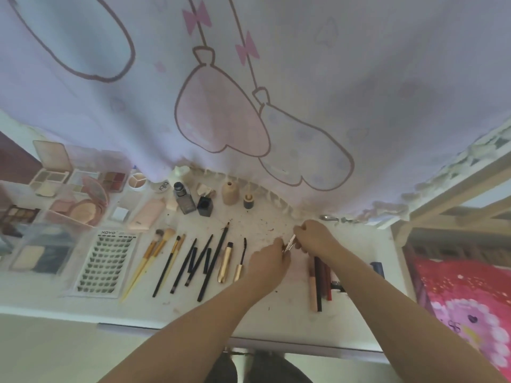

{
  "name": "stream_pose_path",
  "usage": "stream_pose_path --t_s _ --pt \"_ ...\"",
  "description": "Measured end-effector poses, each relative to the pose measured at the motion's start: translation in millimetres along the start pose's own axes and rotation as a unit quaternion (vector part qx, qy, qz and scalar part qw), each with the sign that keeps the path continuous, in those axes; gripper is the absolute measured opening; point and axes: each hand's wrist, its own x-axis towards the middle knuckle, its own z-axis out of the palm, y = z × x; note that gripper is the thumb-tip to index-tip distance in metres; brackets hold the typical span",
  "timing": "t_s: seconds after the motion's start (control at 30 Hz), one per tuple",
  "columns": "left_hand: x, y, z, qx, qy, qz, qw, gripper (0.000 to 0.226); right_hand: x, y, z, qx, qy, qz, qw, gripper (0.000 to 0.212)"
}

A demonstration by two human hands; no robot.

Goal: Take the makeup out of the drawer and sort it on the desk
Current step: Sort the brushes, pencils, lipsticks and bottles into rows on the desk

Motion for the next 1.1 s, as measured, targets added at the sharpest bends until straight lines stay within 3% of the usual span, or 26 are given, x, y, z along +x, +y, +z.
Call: stream_pose_path --t_s 0.07,0.2,0.33,0.47,0.63,0.77,0.87,0.93,1.0,1.1 --pt "-12.0 -8.9 -21.3 0.011 0.021 0.049 0.999 0.023 -16.5 -8.6 -6.7 0.051 -0.026 0.001 0.998 0.026" --pt "-31.9 -24.3 -65.4 0.053 0.028 0.122 0.991 0.025 -48.9 -27.4 -12.5 0.040 -0.103 -0.044 0.993 0.042" --pt "-45.4 -34.7 -100.6 0.070 0.024 0.123 0.990 0.027 -68.5 -46.5 -5.3 0.146 -0.100 -0.117 0.977 0.026" --pt "-53.9 -45.9 -122.9 0.059 0.033 0.132 0.989 0.020 -81.9 -60.0 -0.7 0.168 -0.101 -0.167 0.966 0.011" --pt "-59.9 -54.5 -138.6 0.081 0.042 0.168 0.981 0.026 -89.7 -68.3 -3.9 0.120 -0.112 -0.114 0.980 0.036" --pt "-58.4 -59.6 -143.1 0.099 0.043 0.180 0.978 0.027 -89.6 -69.8 -4.3 0.145 -0.133 -0.131 0.972 0.014" --pt "-56.6 -60.8 -146.4 0.099 0.043 0.190 0.976 0.026 -90.9 -74.3 -2.7 0.116 -0.131 -0.114 0.978 0.026" --pt "-55.4 -60.8 -148.0 0.100 0.044 0.197 0.974 0.027 -89.4 -74.5 -0.5 0.082 -0.104 -0.137 0.982 0.022" --pt "-54.3 -61.4 -148.6 0.099 0.046 0.201 0.973 0.027 -88.7 -72.7 -0.7 0.131 -0.115 -0.148 0.974 0.010" --pt "-54.5 -61.4 -148.0 0.093 0.049 0.208 0.972 0.027 -92.0 -74.5 -0.7 0.146 -0.125 -0.124 0.973 0.025"
